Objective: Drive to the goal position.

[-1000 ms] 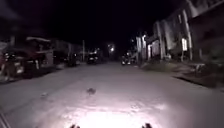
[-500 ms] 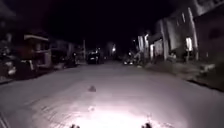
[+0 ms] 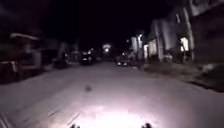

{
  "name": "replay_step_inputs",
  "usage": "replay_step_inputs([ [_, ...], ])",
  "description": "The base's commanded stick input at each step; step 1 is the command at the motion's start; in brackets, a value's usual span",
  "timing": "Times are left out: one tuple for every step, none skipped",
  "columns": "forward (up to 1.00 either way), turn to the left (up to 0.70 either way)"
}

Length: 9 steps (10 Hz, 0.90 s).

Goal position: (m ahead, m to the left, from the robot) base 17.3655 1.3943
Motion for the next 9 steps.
replay_step_inputs([
  [0.85,0.00],
  [0.85,0.00],
  [0.85,0.00],
  [0.85,0.00],
  [0.85,0.00],
  [0.85,0.00],
  [0.85,0.00],
  [0.85,0.00],
  [0.85,0.00],
])
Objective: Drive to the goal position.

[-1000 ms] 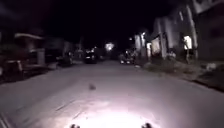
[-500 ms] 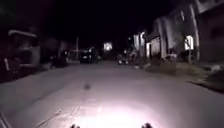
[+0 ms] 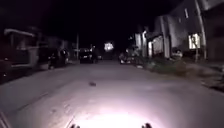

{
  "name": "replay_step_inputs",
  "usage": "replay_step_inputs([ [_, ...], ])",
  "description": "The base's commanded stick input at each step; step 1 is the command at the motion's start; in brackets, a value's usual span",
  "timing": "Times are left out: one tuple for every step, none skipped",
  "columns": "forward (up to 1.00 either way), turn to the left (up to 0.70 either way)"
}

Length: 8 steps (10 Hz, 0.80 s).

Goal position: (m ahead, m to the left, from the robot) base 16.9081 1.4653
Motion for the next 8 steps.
replay_step_inputs([
  [0.85,0.00],
  [0.85,0.00],
  [0.85,0.00],
  [0.85,0.00],
  [0.85,0.00],
  [0.85,0.00],
  [0.85,0.00],
  [0.85,0.00],
])
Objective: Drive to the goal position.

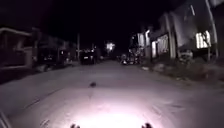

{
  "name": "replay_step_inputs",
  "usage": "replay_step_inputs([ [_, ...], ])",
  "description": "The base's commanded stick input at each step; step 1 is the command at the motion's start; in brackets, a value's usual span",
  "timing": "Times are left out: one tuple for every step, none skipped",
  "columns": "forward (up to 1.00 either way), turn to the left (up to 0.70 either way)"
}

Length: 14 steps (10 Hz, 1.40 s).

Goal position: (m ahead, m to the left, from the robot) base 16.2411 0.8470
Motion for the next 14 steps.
replay_step_inputs([
  [0.85,0.00],
  [0.85,0.00],
  [0.85,0.00],
  [0.85,0.00],
  [0.85,0.00],
  [0.85,0.00],
  [0.85,0.00],
  [0.85,0.00],
  [0.85,0.00],
  [0.85,0.00],
  [0.85,0.00],
  [0.85,0.00],
  [0.85,0.00],
  [0.85,0.00],
])
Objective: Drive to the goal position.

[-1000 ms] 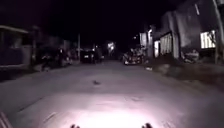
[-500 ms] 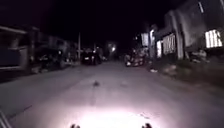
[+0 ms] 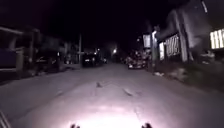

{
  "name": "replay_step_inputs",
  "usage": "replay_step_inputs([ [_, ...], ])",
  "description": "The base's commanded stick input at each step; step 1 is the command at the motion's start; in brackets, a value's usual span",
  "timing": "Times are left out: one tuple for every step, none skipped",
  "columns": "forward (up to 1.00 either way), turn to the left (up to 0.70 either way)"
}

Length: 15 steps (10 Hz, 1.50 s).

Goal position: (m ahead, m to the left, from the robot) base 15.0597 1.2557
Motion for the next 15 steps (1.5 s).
replay_step_inputs([
  [0.85,0.00],
  [0.85,0.00],
  [0.85,0.00],
  [0.85,0.00],
  [0.85,0.00],
  [0.85,0.00],
  [0.85,0.00],
  [0.85,0.00],
  [0.85,0.00],
  [0.85,0.00],
  [0.85,0.00],
  [0.85,-0.06],
  [0.85,-0.19],
  [0.85,-0.34],
  [0.85,-0.34],
])
